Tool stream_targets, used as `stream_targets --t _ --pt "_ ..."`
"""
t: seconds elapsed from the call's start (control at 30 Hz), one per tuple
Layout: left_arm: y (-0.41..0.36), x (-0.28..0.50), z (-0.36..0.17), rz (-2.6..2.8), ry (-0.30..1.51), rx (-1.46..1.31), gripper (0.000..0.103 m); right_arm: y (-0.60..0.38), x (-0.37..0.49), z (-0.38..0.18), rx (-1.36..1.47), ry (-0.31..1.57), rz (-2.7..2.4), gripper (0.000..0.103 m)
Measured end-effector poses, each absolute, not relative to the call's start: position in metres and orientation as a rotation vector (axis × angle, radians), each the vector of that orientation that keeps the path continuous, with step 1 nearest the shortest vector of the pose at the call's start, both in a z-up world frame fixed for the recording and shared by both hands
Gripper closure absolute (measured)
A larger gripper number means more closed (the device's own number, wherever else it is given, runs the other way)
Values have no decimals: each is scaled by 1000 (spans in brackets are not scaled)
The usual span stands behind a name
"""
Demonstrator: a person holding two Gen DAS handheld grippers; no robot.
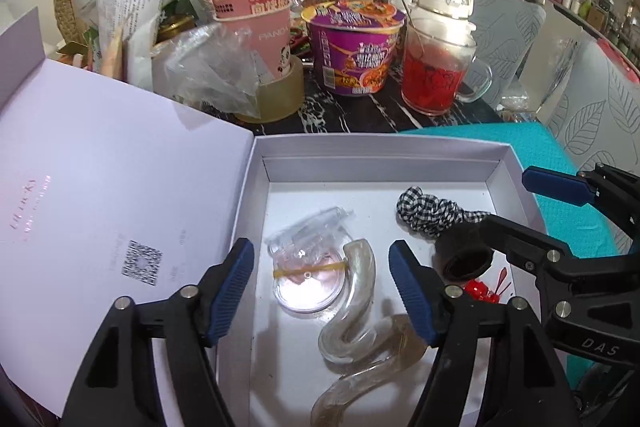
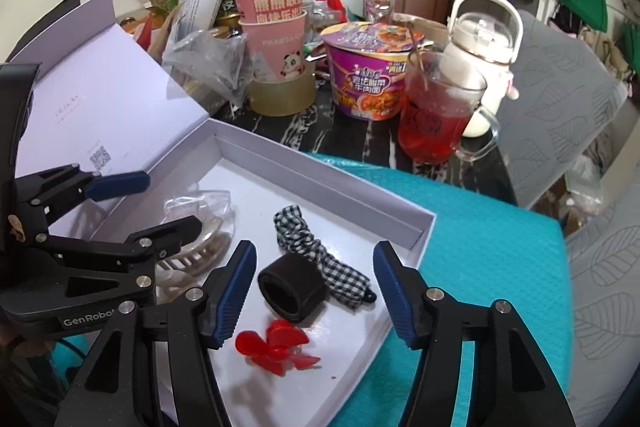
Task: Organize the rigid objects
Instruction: 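Open the left gripper releasing the clear piece while the right releases the band, then withdraw both grippers from the box toward the lollipop and black claw clip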
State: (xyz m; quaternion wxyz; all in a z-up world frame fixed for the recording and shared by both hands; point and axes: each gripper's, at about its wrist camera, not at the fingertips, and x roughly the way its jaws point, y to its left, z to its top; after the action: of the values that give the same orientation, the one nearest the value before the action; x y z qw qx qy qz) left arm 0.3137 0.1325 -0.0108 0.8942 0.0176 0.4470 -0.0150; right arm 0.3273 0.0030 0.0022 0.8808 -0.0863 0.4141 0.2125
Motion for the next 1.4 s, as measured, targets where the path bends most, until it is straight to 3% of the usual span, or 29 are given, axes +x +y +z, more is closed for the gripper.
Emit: stream_targets --t 0.57,1.1,1.4 --pt "128 280 39 -21 855 25 33 -11 292 52 -164 769 420 42" --pt "106 191 120 2 706 47 33 -35 203 123 -166 632 442 42" --pt "92 142 135 -6 665 37 33 -52 145 143 -164 579 413 42"
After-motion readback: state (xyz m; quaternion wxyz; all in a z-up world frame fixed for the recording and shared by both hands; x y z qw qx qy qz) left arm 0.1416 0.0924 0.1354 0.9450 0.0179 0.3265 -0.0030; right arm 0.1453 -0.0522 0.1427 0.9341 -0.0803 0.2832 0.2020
